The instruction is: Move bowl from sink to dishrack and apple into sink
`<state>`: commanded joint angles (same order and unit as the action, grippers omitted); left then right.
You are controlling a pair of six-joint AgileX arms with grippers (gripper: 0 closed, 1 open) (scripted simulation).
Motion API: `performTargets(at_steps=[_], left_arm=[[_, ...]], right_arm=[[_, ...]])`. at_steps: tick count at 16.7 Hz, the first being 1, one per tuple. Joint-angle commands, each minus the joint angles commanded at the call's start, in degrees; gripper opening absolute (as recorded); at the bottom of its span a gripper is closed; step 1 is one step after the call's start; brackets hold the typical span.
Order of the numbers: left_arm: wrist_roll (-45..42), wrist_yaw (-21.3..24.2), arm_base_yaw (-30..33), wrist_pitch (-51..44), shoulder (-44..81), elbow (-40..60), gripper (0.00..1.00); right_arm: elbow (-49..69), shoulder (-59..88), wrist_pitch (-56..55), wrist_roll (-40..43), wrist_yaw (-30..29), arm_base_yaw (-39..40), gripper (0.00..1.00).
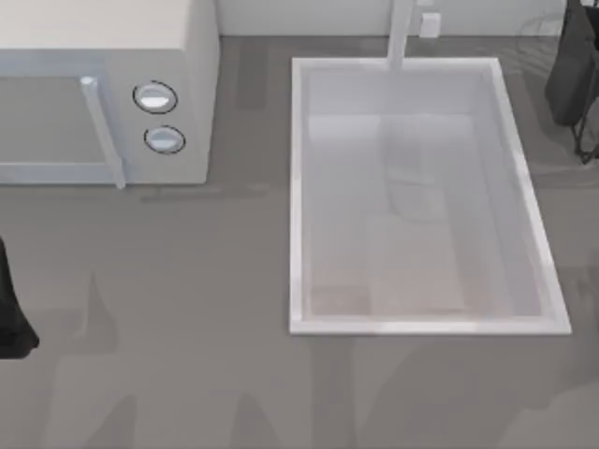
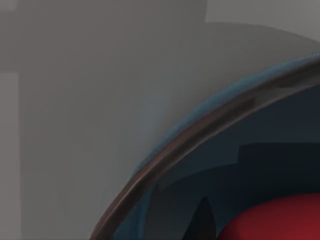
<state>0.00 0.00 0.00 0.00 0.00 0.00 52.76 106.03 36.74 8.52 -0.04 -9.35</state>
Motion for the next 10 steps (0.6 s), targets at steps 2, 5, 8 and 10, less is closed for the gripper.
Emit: performTargets(at_steps=[2, 5, 8, 10], left_arm=[[0.0, 0.0, 0.0, 0.0, 0.0, 0.0, 1.0], [0.0, 0.0, 0.0, 0.0, 0.0, 0.0, 1.0], [0.0, 0.0, 0.0, 0.0, 0.0, 0.0, 1.0], [0.0, 0.0, 0.0, 0.0, 0.0, 0.0, 1.0]], right_arm=[[0.0, 0.0, 0.0, 0.0, 0.0, 0.0, 0.17], [0.0, 0.0, 0.0, 0.0, 0.0, 0.0, 0.0], [0.0, 0.0, 0.0, 0.0, 0.0, 0.0, 0.0], [0.0, 0.0, 0.0, 0.0, 0.0, 0.0, 0.0]])
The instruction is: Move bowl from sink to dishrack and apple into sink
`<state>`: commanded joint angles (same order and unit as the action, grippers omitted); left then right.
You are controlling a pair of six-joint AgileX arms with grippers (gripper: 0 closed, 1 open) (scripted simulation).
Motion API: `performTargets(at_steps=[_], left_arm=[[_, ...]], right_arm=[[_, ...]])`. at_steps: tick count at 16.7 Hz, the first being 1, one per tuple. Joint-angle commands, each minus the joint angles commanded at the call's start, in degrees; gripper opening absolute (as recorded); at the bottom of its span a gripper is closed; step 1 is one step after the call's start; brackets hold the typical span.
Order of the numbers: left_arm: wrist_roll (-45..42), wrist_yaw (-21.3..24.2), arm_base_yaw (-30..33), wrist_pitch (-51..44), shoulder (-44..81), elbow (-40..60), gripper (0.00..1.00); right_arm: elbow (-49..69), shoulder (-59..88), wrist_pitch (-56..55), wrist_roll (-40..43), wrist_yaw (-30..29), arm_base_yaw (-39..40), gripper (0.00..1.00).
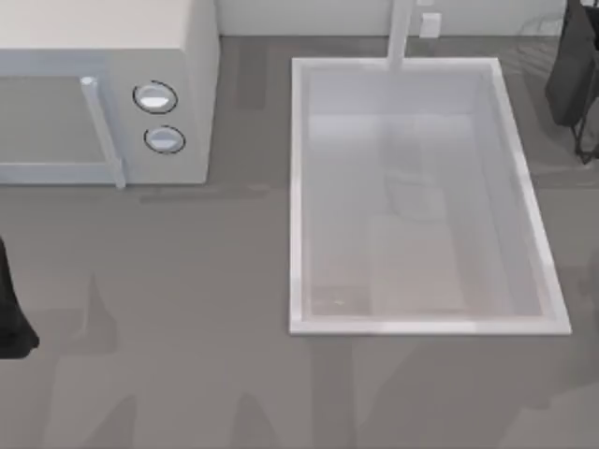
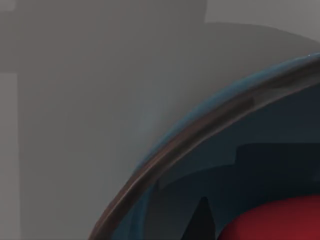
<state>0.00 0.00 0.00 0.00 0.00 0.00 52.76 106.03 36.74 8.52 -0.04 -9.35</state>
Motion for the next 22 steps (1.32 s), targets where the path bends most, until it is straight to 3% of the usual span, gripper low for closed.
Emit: performTargets(at_steps=[7, 14, 22], left_arm=[[0.0, 0.0, 0.0, 0.0, 0.0, 0.0, 1.0], [0.0, 0.0, 0.0, 0.0, 0.0, 0.0, 1.0], [0.0, 0.0, 0.0, 0.0, 0.0, 0.0, 1.0]], right_arm=[[5.2, -7.0, 9.0, 0.2, 1.1, -0.5, 0.0], [16.5, -12.7, 27.1, 0.4, 1.4, -0.6, 0.0], [16.8, -13.3, 26.3, 0.3, 0.6, 0.4, 0.0]])
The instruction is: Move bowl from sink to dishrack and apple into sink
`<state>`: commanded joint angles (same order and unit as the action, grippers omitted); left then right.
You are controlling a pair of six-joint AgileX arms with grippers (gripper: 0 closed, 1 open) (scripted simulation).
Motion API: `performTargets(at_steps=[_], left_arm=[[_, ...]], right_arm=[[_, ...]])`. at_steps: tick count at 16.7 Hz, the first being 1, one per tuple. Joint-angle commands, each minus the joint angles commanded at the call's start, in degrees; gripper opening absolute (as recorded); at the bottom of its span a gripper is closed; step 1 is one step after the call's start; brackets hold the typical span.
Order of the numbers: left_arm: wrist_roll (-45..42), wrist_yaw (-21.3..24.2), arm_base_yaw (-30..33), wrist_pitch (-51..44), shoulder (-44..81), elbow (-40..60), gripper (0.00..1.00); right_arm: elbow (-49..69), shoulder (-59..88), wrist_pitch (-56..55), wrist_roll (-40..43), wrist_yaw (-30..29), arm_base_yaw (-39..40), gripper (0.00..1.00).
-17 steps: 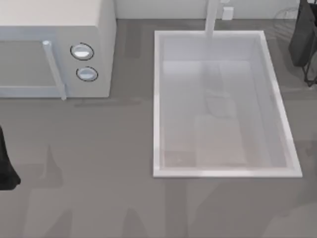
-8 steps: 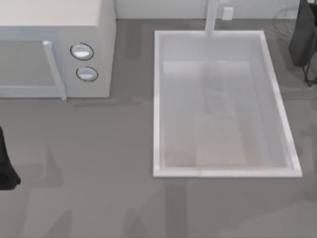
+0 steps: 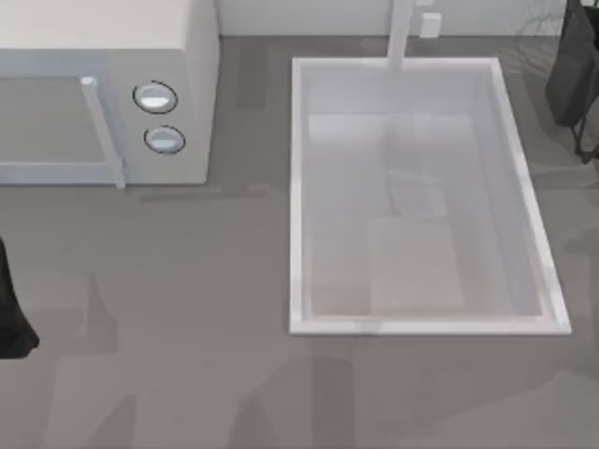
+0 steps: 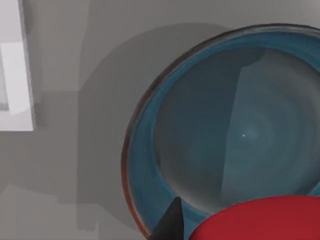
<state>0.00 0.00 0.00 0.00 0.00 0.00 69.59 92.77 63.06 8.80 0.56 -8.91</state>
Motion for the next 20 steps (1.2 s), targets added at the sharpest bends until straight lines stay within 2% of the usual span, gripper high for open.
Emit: performTargets(at_steps=[3, 6, 20], left_arm=[[0.0, 0.0, 0.0, 0.0, 0.0, 0.0, 1.0], [0.0, 0.0, 0.0, 0.0, 0.0, 0.0, 1.0], [0.0, 0.0, 0.0, 0.0, 0.0, 0.0, 1.0]], right_arm=[[-1.3, 0.3, -7.2, -0.5, -2.7, 3.4, 0.0], [-3.8, 0.9, -19.7, -1.5, -7.0, 8.5, 0.0], [-24.5, 1.1, -98.0, -8.3, -33.3, 38.9, 0.0]])
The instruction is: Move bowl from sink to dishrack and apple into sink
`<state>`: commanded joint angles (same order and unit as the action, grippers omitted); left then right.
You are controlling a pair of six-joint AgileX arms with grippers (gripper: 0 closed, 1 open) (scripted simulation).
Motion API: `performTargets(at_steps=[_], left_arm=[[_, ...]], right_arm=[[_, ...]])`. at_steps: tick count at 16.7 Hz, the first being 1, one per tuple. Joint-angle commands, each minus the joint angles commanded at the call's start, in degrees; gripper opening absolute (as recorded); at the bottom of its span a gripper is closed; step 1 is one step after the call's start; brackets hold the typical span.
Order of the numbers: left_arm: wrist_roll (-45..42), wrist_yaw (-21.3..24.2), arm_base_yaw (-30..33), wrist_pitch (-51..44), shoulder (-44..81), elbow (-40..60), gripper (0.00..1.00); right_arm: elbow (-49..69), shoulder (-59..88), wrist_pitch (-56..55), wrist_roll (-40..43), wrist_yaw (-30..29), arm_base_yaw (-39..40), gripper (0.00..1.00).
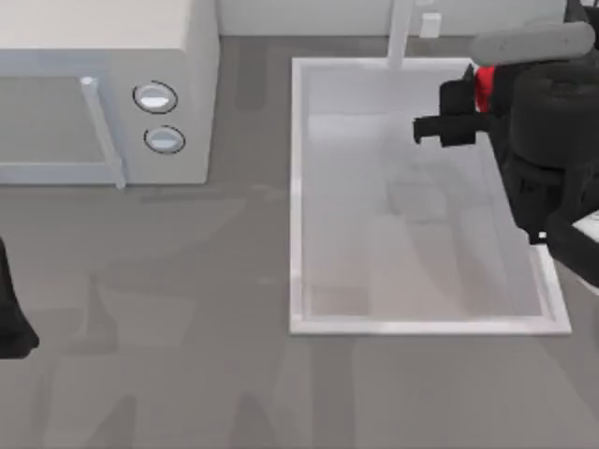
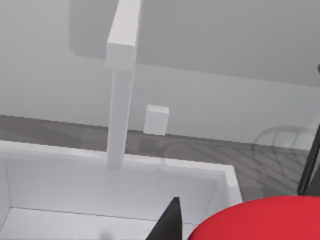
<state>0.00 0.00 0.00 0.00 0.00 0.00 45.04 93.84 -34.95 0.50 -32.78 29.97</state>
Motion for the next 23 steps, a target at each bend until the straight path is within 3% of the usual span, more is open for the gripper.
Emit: performTargets(at_steps=[5, 15, 23], left_arm=[[0.0, 0.0, 0.0, 0.0, 0.0, 0.0, 1.0], [0.0, 0.0, 0.0, 0.0, 0.0, 0.0, 1.0], [0.0, 0.0, 0.0, 0.0, 0.0, 0.0, 1.0]], right_arm=[[-4.1, -1.8, -14.1, -1.5, -5.4, 6.6, 0.0], [-4.6, 2.2, -19.5, -1.9, -6.1, 7.2, 0.0], [-8.4, 26.5, -49.4, -1.7, -6.7, 7.4, 0.0]])
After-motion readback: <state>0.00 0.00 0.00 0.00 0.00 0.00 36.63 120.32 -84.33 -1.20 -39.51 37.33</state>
